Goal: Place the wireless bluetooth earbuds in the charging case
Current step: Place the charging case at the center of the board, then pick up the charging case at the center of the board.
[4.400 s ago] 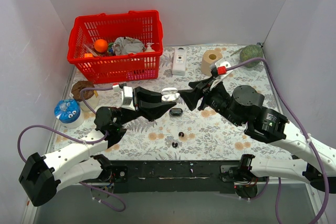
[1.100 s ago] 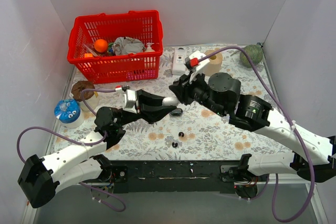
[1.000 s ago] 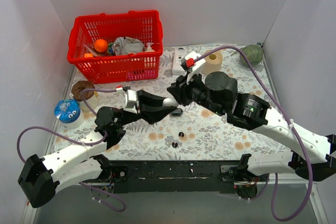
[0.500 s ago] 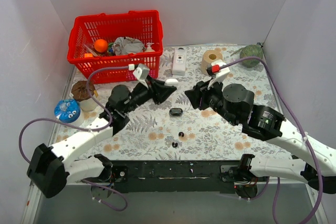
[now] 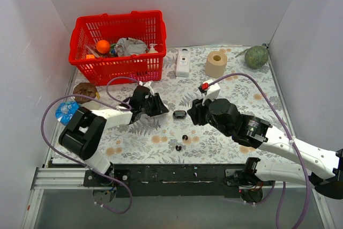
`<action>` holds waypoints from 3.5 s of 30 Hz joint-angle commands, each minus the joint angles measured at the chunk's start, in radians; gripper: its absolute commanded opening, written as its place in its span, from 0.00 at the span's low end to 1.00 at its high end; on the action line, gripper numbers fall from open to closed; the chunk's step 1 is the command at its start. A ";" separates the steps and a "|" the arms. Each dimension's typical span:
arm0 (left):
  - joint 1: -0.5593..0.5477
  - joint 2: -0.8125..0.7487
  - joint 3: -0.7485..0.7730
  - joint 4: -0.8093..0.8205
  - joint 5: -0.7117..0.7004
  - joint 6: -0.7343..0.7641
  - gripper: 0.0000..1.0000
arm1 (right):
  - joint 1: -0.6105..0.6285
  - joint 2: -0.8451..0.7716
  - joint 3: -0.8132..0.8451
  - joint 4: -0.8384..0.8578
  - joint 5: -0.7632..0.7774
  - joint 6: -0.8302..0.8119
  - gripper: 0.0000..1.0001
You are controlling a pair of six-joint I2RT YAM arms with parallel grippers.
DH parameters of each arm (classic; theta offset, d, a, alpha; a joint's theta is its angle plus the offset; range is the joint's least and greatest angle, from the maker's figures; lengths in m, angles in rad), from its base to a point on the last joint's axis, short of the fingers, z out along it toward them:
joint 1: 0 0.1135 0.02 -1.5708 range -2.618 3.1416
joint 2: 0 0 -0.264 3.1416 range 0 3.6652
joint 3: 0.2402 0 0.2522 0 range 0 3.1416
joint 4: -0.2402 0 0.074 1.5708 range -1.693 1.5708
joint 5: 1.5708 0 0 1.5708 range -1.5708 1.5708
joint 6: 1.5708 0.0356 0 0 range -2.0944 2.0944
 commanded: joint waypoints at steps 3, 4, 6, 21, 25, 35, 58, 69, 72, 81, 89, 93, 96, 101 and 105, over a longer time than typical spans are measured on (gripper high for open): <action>0.001 0.102 0.032 0.003 -0.039 -0.021 0.20 | 0.000 -0.016 -0.015 0.085 -0.051 0.026 0.51; 0.002 0.109 0.032 0.004 -0.038 -0.021 0.25 | 0.000 -0.016 -0.021 0.082 -0.049 0.029 0.52; 0.002 0.112 0.023 -0.002 -0.042 -0.018 0.32 | 0.000 -0.022 -0.026 0.076 -0.051 0.030 0.53; 0.012 -0.354 -0.009 -0.340 -0.383 0.010 0.98 | 0.000 0.021 -0.073 0.053 0.098 0.064 0.64; 0.022 -0.558 -0.238 -0.089 -0.351 -0.183 0.98 | -0.006 0.032 -0.099 0.069 0.118 0.085 0.65; -0.203 -0.291 0.064 -0.158 -0.294 0.005 0.98 | -0.009 -0.040 -0.090 0.007 0.127 0.099 0.65; -0.347 0.280 0.531 -0.619 -0.519 -0.244 0.98 | -0.011 -0.200 -0.136 -0.027 0.156 0.107 0.65; -0.349 0.368 0.615 -0.711 -0.576 -0.224 0.98 | -0.012 -0.219 -0.144 -0.030 0.152 0.110 0.65; -0.349 0.380 0.620 -0.723 -0.578 -0.201 0.97 | -0.012 -0.224 -0.145 -0.033 0.156 0.110 0.65; -0.383 0.437 0.646 -0.772 -0.610 -0.116 0.88 | -0.012 -0.249 -0.149 -0.049 0.171 0.110 0.65; -0.398 0.469 0.657 -0.772 -0.622 -0.089 0.78 | -0.011 -0.267 -0.155 -0.070 0.185 0.119 0.65; -0.399 0.483 0.655 -0.769 -0.617 -0.078 0.68 | -0.011 -0.275 -0.165 -0.069 0.185 0.125 0.65; -0.401 0.484 0.643 -0.763 -0.613 -0.078 0.58 | -0.012 -0.275 -0.167 -0.070 0.184 0.127 0.65; -0.401 0.443 0.612 -0.737 -0.619 -0.084 0.46 | -0.012 -0.276 -0.165 -0.072 0.184 0.127 0.65; -0.407 0.292 0.542 -0.657 -0.645 -0.046 0.44 | -0.012 -0.264 -0.133 -0.067 0.187 0.116 0.65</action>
